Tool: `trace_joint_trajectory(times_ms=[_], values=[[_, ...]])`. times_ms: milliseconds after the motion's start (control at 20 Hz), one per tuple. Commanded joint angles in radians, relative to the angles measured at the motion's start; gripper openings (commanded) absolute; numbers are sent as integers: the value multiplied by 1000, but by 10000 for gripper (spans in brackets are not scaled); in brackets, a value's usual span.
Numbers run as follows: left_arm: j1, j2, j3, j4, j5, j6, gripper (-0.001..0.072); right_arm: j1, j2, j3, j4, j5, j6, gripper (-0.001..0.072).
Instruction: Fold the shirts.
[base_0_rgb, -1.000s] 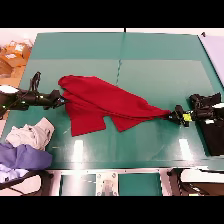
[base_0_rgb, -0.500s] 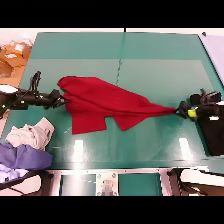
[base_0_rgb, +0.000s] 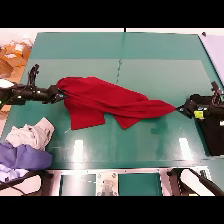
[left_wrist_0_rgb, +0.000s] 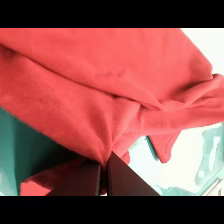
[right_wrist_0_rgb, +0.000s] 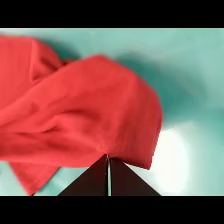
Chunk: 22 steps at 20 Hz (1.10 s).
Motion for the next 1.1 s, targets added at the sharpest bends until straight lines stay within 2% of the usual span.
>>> trace_joint_trajectory(times_ms=[0,50,100,200,400,750,1000,1050], values=[[1,0,4,13,-16,13,28,1,29,-79,-12,-8,65,260],[1,0,4,12,-16,13,28,0,23,-84,-21,-33,70,473],[1,0,4,13,-16,13,28,0,11,-84,-43,-58,108,544],[1,0,4,13,-17,13,28,-25,-23,-81,-114,-96,210,544],[1,0,4,13,-19,23,28,-146,-168,-30,-131,-77,210,543],[1,0,4,12,-19,23,28,-67,-381,-31,80,-164,54,542],[1,0,4,11,-25,23,28,-24,-404,-29,111,-199,40,540],[1,0,4,12,-27,23,28,-24,-404,-29,108,-199,34,491]])
